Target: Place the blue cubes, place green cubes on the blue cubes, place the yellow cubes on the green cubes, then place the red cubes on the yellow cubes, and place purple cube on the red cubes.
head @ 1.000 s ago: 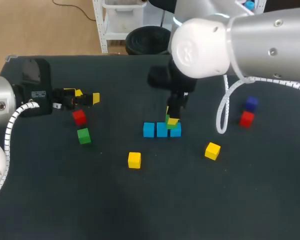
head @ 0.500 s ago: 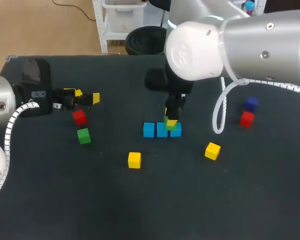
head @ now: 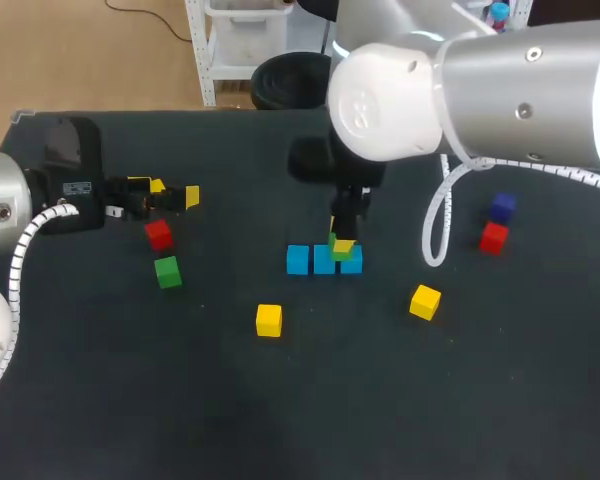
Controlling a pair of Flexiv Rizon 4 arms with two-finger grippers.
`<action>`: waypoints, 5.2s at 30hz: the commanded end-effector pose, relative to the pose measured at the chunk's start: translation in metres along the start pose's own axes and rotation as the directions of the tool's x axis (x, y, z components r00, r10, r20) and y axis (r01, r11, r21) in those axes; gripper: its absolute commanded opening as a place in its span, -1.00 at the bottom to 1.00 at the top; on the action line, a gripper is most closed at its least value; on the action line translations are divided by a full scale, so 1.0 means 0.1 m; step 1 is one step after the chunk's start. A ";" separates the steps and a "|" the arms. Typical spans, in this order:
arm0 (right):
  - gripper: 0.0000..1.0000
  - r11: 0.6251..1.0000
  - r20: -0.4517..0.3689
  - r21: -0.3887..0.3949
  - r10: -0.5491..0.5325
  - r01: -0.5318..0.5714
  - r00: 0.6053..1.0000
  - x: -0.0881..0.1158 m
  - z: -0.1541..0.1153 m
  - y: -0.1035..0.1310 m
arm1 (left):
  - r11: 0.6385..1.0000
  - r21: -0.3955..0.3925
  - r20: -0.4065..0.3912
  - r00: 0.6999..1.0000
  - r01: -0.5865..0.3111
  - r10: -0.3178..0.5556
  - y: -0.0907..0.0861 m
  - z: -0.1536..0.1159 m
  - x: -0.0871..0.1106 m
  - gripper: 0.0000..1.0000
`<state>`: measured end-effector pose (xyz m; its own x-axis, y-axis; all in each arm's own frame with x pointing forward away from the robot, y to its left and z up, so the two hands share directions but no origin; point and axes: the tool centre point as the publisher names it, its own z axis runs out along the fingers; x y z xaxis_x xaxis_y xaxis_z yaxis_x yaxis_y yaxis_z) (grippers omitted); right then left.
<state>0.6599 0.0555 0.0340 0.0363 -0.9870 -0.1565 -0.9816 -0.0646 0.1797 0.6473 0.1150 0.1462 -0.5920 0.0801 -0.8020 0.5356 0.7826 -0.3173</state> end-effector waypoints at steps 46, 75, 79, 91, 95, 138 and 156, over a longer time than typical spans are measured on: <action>-0.97 1.000 -0.004 -0.004 0.006 -0.006 1.000 0.02 0.04 -0.03 | 1.000 0.007 0.007 1.000 -0.001 0.001 0.02 -0.01 0.01 1.00; 1.00 0.999 0.004 0.002 0.034 -0.034 0.999 0.02 0.01 -0.05 | 1.000 0.007 0.007 1.000 -0.001 0.001 0.02 -0.01 0.01 1.00; 1.00 1.000 -0.008 -0.004 0.029 -0.029 1.000 0.03 0.04 -0.04 | 1.000 0.007 0.007 1.000 -0.001 0.001 0.02 -0.01 0.01 1.00; 1.00 1.000 -0.025 0.005 0.017 -0.017 1.000 0.02 0.08 -0.06 | 1.000 0.007 0.007 1.000 -0.001 0.001 0.02 -0.01 0.01 1.00; 1.00 1.000 -0.027 0.006 0.019 -0.019 0.999 0.03 0.09 -0.07 | 1.000 0.007 0.007 1.000 -0.001 0.001 0.02 -0.01 0.01 1.00; 1.00 0.998 -0.017 -0.013 0.054 -0.054 0.998 0.01 0.09 -0.11 | 1.000 0.007 0.007 1.000 -0.001 0.001 0.02 -0.01 0.01 1.00; 1.00 0.940 0.376 -0.030 0.326 -0.340 0.867 0.16 -0.54 -0.19 | 1.000 0.007 0.007 1.000 -0.001 0.001 0.02 -0.01 0.01 1.00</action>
<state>0.7003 0.0498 0.0665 -0.3114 -0.8923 -0.3269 -0.9298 0.2151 0.2986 0.6473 0.1150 0.1461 -0.5918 0.0799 -0.8021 0.5357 0.7825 -0.3174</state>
